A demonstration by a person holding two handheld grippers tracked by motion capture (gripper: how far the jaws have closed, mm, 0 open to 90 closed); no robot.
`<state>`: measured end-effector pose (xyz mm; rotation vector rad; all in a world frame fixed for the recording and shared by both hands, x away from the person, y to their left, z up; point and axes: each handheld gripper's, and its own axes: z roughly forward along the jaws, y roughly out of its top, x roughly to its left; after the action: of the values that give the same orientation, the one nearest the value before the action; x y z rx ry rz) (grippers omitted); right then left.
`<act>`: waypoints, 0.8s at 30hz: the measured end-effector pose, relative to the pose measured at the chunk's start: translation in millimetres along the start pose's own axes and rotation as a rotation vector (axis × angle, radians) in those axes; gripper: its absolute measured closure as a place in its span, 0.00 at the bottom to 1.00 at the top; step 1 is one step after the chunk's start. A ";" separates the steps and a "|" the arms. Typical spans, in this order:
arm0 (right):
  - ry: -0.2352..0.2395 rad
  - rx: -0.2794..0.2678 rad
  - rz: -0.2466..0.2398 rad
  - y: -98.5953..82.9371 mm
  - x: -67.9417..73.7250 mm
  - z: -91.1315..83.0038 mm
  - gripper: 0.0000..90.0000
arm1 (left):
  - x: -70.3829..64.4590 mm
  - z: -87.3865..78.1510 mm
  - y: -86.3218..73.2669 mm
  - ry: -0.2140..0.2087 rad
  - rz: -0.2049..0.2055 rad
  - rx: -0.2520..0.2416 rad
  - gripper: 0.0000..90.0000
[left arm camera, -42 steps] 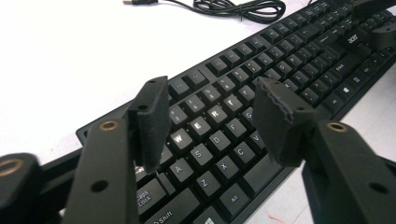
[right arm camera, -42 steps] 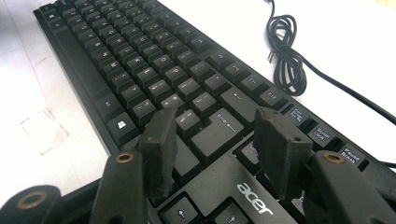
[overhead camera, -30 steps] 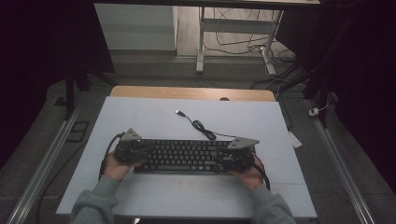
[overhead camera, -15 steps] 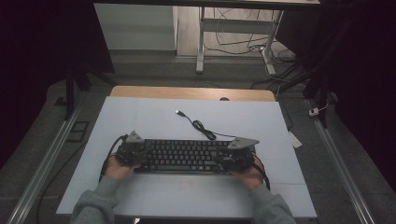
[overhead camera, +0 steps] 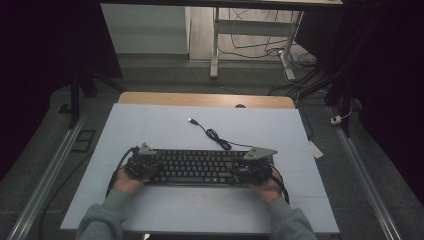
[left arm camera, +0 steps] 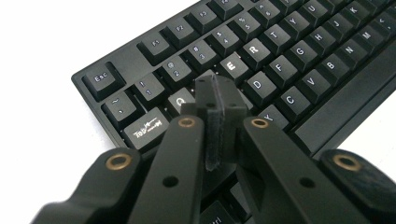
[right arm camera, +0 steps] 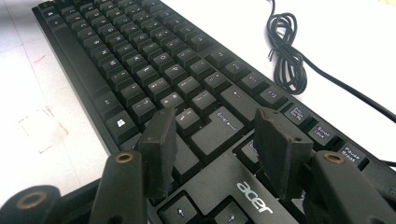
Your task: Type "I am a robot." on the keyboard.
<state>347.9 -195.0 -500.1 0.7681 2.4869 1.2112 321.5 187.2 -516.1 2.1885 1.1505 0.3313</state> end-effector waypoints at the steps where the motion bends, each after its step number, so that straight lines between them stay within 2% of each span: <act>1: 0.000 0.000 0.000 0.0 0.0 0.0 0.55 | -0.1 0.3 -0.1 0.001 0.000 0.001 0.99; 12: 0.000 0.002 -0.001 0.0 0.1 0.2 0.55 | -1.4 3.5 -1.2 0.007 0.006 0.018 0.99; 17: 0.000 0.003 -0.003 0.1 0.3 0.1 0.55 | -1.7 2.3 -0.7 0.007 0.004 0.009 0.99; 22: 0.001 0.000 -0.001 0.2 0.1 -0.2 0.55 | -0.7 -8.4 1.5 -0.009 -0.010 -0.072 0.97; 24: 0.001 0.001 -0.001 0.0 -0.3 -0.1 0.55 | -0.1 -13.2 2.6 -0.017 -0.025 -0.110 0.90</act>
<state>348.1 -195.2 -500.0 0.7673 2.4880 1.2105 316.7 191.5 -504.3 2.0760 1.1222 0.3562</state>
